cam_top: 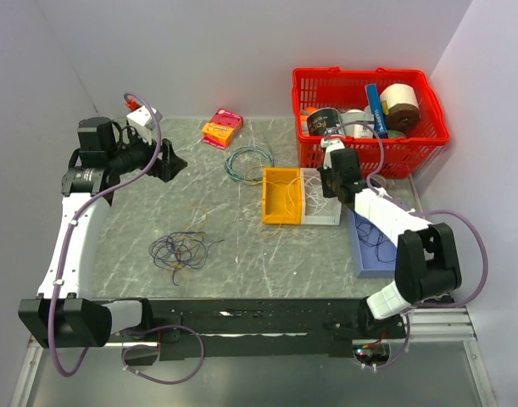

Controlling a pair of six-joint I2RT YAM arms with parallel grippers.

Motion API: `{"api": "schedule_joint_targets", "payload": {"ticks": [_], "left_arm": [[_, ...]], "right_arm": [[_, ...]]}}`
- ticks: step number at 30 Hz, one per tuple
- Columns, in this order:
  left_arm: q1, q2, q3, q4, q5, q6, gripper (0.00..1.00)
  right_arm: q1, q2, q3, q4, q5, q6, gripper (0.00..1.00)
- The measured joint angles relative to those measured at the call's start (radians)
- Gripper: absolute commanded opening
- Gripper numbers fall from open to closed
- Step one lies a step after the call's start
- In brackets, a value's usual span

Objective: Untangle the cables

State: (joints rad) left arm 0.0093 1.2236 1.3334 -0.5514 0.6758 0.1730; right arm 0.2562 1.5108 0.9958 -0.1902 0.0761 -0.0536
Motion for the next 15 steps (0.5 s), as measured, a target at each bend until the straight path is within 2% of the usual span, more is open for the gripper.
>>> {"api": "schedule_joint_targets", "payload": {"ticks": [2,5,9,15], "left_arm": [[0.000,0.000,0.000,0.000,-0.002,0.001,0.92],[0.000,0.000,0.000,0.000,-0.001,0.001,0.92],[0.000,0.000,0.000,0.002,-0.001,-0.001,0.92],[0.000,0.000,0.000,0.000,-0.001,0.002,0.92]], "right_arm": [[0.011,-0.031,-0.013,0.010,-0.030,-0.015,0.43],[0.056,-0.094,-0.024,0.031,-0.098,-0.045,0.53],[0.126,-0.098,-0.001,0.053,-0.188,-0.069,0.56],[0.174,0.047,0.088,0.028,-0.208,-0.079,0.54]]}}
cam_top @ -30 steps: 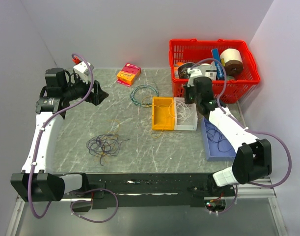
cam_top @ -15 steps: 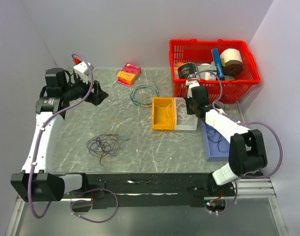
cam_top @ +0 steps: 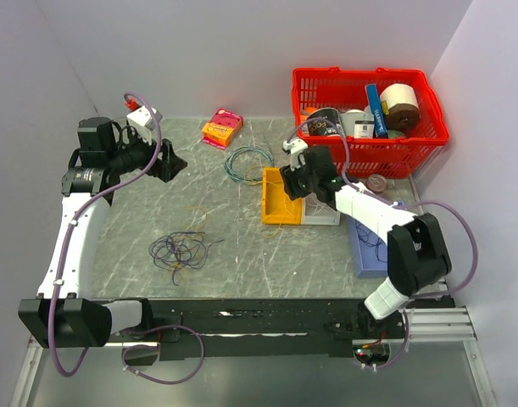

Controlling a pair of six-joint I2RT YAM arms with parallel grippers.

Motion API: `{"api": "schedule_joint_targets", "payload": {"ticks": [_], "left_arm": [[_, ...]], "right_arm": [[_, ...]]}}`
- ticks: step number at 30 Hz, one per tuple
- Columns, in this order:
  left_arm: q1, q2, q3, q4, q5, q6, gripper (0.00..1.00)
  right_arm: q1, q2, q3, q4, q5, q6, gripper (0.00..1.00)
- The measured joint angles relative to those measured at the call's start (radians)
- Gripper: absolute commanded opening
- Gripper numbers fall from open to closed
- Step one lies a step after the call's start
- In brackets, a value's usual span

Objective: Untangle the cables

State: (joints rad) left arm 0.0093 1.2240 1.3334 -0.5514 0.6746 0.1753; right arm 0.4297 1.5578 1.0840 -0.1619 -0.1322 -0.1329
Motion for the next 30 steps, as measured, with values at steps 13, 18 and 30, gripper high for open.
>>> {"api": "schedule_joint_targets", "payload": {"ticks": [13,18,30], "left_arm": [[0.000,0.000,0.000,-0.009,0.000,0.007,0.92],[0.000,0.000,0.000,-0.010,0.000,0.007,0.93],[0.000,0.000,0.000,-0.011,-0.004,0.020,0.93]], "right_arm": [[0.006,0.151,0.072,-0.072,0.026,-0.006,0.38],[0.006,0.183,0.102,-0.086,0.043,-0.003,0.01],[-0.006,0.038,0.063,-0.078,0.090,0.056,0.00]]}}
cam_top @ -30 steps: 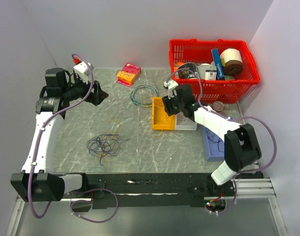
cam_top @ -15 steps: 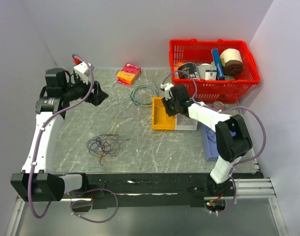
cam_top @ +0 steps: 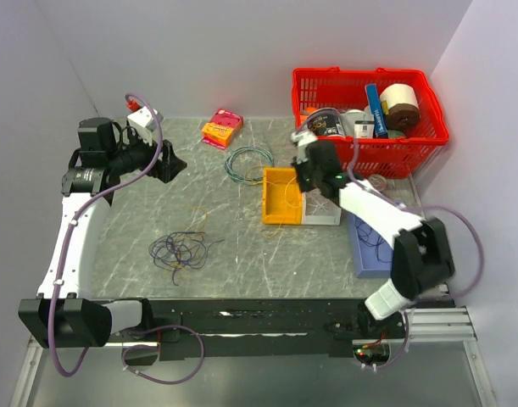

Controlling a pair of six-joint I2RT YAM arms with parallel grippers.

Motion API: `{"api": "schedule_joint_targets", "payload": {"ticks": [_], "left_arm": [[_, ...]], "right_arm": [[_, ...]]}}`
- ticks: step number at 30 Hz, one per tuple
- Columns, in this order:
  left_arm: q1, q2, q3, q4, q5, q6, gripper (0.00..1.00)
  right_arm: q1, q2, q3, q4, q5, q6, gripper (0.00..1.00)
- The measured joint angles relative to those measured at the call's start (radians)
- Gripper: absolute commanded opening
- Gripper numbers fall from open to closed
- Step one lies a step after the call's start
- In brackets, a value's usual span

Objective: Untangle the cables

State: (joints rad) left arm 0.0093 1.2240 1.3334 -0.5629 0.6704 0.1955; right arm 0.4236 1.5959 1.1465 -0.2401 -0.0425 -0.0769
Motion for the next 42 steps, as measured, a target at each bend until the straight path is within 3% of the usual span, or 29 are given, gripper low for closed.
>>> {"api": "schedule_joint_targets", "payload": {"ticks": [7,17,27,36,37,39,40,42], "left_arm": [[0.000,0.000,-0.026,0.002,-0.008,0.005,0.94],[0.000,0.000,-0.111,0.009,-0.034,0.010,0.94],[0.000,0.000,-0.112,0.010,-0.050,0.025,0.94],[0.000,0.000,-0.112,0.019,-0.051,0.025,0.94],[0.000,0.000,-0.112,0.020,-0.051,0.025,0.94],[0.000,0.000,-0.112,0.019,-0.051,0.025,0.94],[0.000,0.000,-0.112,0.019,-0.051,0.025,0.94],[0.000,0.000,-0.112,0.019,-0.051,0.027,0.94]], "right_arm": [[-0.113,-0.189,-0.010,0.068,0.087,0.012,0.00],[-0.149,0.003,-0.084,0.069,0.158,-0.021,0.00],[-0.145,0.077,-0.019,0.126,0.124,-0.042,0.00],[-0.105,0.047,-0.067,0.157,0.128,-0.057,0.01],[-0.102,0.046,-0.070,0.158,0.127,-0.057,0.11],[-0.101,0.046,-0.071,0.158,0.124,-0.057,0.21],[-0.101,0.046,-0.072,0.160,0.124,-0.058,0.32],[-0.101,0.042,-0.076,0.162,0.124,-0.058,0.39]]}}
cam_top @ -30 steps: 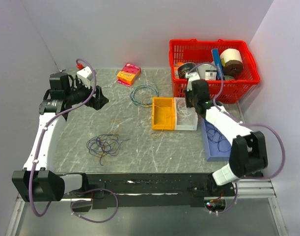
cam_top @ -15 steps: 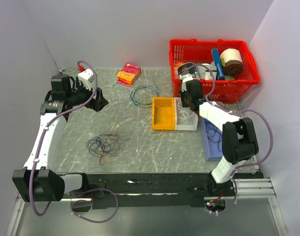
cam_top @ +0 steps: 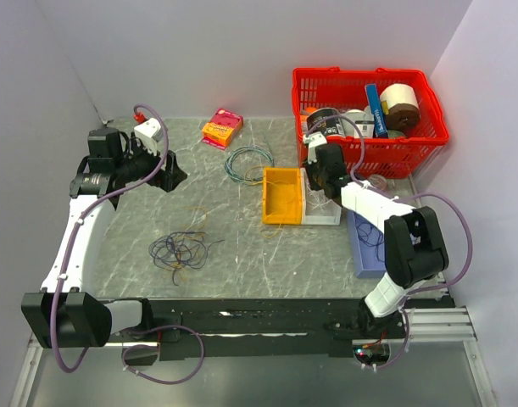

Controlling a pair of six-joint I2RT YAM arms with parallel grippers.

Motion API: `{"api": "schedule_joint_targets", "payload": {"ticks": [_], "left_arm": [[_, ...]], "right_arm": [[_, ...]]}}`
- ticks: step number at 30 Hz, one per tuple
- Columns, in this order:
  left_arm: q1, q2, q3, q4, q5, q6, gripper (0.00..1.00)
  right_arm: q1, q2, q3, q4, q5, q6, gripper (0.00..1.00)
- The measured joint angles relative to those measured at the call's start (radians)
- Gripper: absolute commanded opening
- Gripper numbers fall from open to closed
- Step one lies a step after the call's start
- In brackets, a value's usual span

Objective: Untangle the cables

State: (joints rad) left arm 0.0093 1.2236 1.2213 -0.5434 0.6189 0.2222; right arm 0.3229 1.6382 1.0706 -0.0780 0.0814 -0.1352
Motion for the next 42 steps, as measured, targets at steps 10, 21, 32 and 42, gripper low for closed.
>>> {"api": "schedule_joint_targets", "payload": {"ticks": [10,21,32,42], "left_arm": [[0.000,0.000,0.000,-0.002,-0.007,0.002,0.94],[0.000,0.000,0.002,-0.002,-0.006,0.002,0.94],[0.000,0.000,0.002,-0.007,-0.006,0.009,0.94],[0.000,0.000,0.002,-0.008,-0.008,0.021,0.94]], "right_arm": [[0.000,-0.092,-0.050,-0.103,0.009,-0.005,0.70],[0.114,-0.233,-0.051,-0.124,-0.175,-0.086,0.99],[0.165,-0.076,-0.024,-0.169,-0.253,0.057,0.81],[0.165,0.094,0.126,-0.170,-0.163,0.117,0.59]]}}
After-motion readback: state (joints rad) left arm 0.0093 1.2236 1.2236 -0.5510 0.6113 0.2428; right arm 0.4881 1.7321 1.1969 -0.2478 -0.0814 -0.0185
